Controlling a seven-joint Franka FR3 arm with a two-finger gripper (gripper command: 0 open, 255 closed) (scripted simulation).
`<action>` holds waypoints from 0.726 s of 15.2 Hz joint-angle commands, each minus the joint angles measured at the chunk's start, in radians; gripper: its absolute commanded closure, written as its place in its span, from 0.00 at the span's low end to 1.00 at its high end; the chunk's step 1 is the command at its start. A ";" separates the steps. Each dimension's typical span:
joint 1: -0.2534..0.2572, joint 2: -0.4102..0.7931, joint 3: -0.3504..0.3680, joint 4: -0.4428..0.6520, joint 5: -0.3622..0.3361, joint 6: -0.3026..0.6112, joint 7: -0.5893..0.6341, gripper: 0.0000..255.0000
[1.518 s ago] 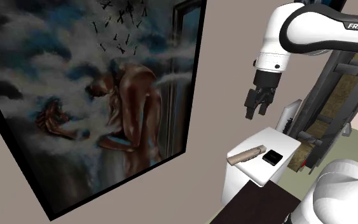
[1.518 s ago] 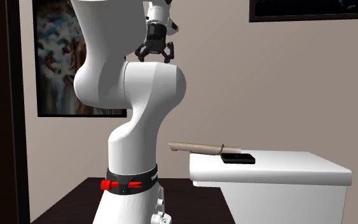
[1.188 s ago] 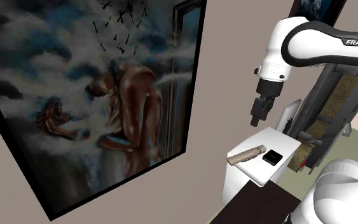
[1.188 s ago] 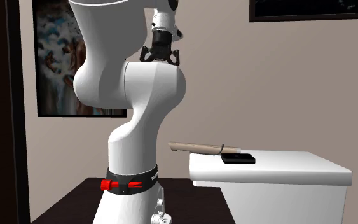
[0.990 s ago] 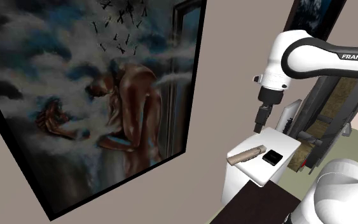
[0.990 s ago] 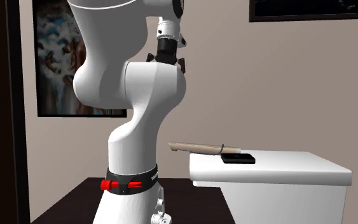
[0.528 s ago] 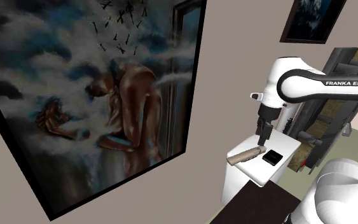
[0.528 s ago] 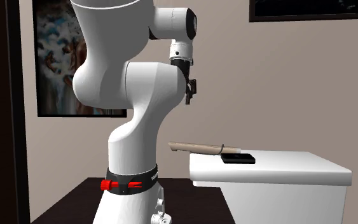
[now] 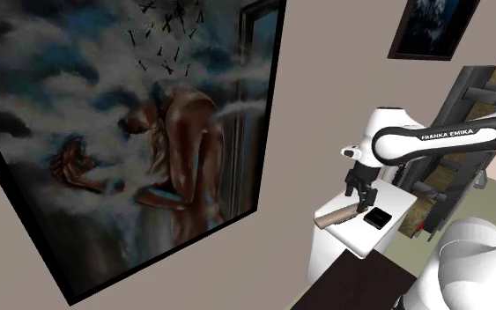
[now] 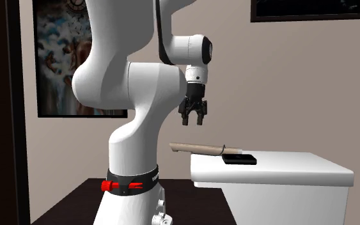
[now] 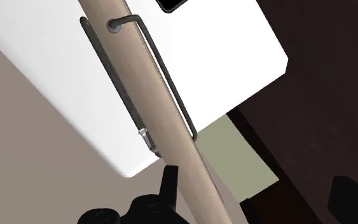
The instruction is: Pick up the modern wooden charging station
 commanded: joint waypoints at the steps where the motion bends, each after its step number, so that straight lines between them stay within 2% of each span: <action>1: 0.044 0.082 -0.080 0.005 -0.022 0.096 -0.114 0.00; 4: 0.137 0.219 -0.211 0.029 -0.015 0.230 -0.290 0.00; 6: 0.230 0.323 -0.314 0.053 0.030 0.321 -0.428 0.00; 11: 0.287 0.401 -0.375 0.039 0.080 0.406 -0.474 0.00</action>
